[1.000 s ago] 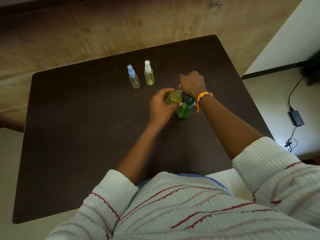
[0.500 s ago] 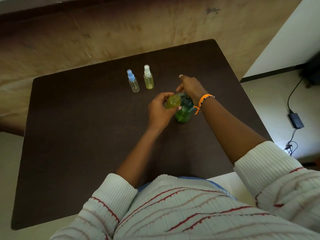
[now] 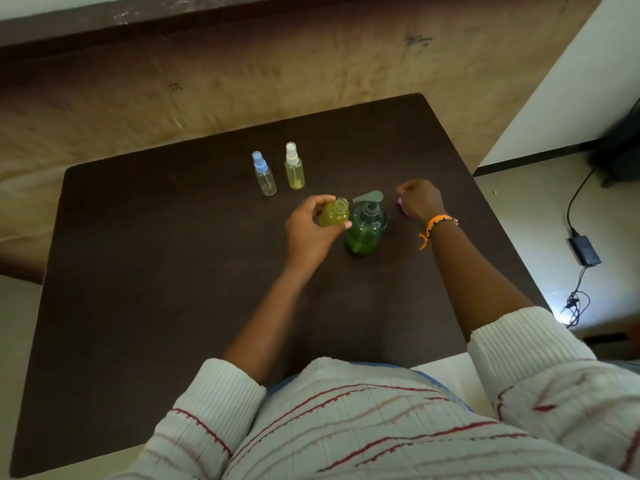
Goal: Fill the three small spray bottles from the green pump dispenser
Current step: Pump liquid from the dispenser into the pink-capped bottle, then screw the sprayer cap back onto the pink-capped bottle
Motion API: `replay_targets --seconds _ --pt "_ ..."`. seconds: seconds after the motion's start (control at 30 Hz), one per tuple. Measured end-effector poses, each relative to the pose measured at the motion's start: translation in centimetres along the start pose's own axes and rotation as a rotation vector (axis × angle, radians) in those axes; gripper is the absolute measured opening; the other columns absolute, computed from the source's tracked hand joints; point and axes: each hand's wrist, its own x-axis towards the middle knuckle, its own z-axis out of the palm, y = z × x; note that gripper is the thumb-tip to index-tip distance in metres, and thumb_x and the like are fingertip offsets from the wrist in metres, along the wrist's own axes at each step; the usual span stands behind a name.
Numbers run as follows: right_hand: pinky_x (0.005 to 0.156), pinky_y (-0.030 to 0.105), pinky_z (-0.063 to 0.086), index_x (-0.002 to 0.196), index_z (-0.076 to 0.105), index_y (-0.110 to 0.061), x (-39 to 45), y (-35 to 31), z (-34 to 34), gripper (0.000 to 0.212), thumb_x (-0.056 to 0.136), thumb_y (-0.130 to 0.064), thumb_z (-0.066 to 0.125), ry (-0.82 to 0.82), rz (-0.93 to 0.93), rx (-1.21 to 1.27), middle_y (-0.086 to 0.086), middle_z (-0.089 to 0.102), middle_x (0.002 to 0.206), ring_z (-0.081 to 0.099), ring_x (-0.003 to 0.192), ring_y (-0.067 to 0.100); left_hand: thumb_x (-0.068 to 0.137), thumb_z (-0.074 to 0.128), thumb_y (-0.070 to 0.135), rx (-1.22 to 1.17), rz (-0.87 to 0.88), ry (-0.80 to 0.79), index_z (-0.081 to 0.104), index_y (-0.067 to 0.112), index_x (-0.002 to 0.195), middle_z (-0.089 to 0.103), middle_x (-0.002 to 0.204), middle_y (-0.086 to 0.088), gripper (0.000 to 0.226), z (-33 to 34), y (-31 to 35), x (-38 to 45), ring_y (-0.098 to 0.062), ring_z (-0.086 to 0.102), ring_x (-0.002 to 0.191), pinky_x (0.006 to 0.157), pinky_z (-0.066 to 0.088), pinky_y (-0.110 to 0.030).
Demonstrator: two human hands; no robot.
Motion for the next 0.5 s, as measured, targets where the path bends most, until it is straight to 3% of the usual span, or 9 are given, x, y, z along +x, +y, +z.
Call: replay_targets --seconds 0.07,0.13,0.3,0.5 --pt "0.098 0.033 0.042 0.110 0.071 -0.004 -0.1 2.4 1.0 0.027 0.093 -0.006 0.050 0.006 -0.026 -0.142 0.022 0.062 0.123 0.056 0.119 0.036 0.063 0.083 0.010 -0.016 -0.012 0.009 0.064 0.018 0.101 0.069 0.104 -0.001 0.044 -0.1 -0.1 0.1 -0.013 0.065 0.098 0.089 0.053 -0.036" --pt "0.101 0.036 0.043 0.116 0.068 -0.004 -0.4 3.9 2.0 0.030 0.090 -0.004 0.054 0.030 -0.095 -0.232 0.021 0.054 0.133 0.051 0.122 0.039 0.063 0.083 0.009 -0.023 -0.018 0.016 0.064 0.019 0.100 0.070 0.103 -0.002 0.043 -0.2 -0.1 0.1 -0.014 0.065 0.098 0.089 0.053 -0.038" --pt "0.095 0.044 0.048 0.112 0.066 0.003 -1.1 4.4 3.0 0.027 0.095 -0.005 0.048 0.099 -0.130 -0.283 0.024 0.048 0.127 0.050 0.115 0.044 0.063 0.083 0.008 -0.049 -0.052 0.017 0.064 0.020 0.099 0.070 0.101 -0.001 0.042 -0.5 -0.1 -0.1 -0.014 0.066 0.097 0.089 0.054 -0.040" --pt "0.092 0.037 0.049 0.102 0.069 -0.003 -1.3 3.2 2.1 0.020 0.095 -0.019 0.059 0.058 -0.022 -0.166 0.021 0.065 0.115 0.060 0.111 0.039 0.065 0.082 0.007 -0.102 -0.061 0.038 0.064 0.018 0.101 0.071 0.099 0.001 0.042 -1.0 1.1 -0.4 -0.010 0.067 0.094 0.086 0.055 -0.043"
